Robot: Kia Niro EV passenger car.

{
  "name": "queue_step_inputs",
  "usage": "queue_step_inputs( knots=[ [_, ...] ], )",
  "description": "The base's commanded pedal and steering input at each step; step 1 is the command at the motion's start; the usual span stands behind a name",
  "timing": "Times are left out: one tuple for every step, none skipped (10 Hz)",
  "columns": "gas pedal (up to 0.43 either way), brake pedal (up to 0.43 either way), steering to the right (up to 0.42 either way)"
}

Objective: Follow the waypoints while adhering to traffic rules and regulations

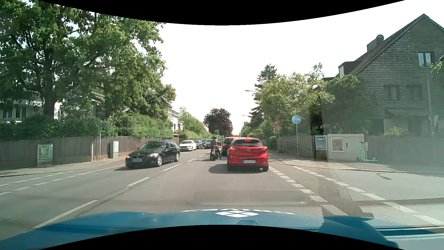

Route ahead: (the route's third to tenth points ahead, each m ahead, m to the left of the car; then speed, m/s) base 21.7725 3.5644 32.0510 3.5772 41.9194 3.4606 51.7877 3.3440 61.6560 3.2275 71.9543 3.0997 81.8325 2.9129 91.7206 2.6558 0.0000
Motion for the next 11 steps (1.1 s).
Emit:
queue_step_inputs(
  knots=[
    [0.000,0.427,-0.001],
    [0.000,0.427,-0.001],
    [0.000,0.427,0.000],
    [0.000,0.427,0.000],
    [0.000,0.421,0.000],
    [0.000,0.427,0.000],
    [0.000,0.421,0.000],
    [0.000,0.427,-0.001],
    [0.000,0.427,0.000],
    [0.000,0.421,0.000],
    [0.000,0.421,-0.001]
  ],
)
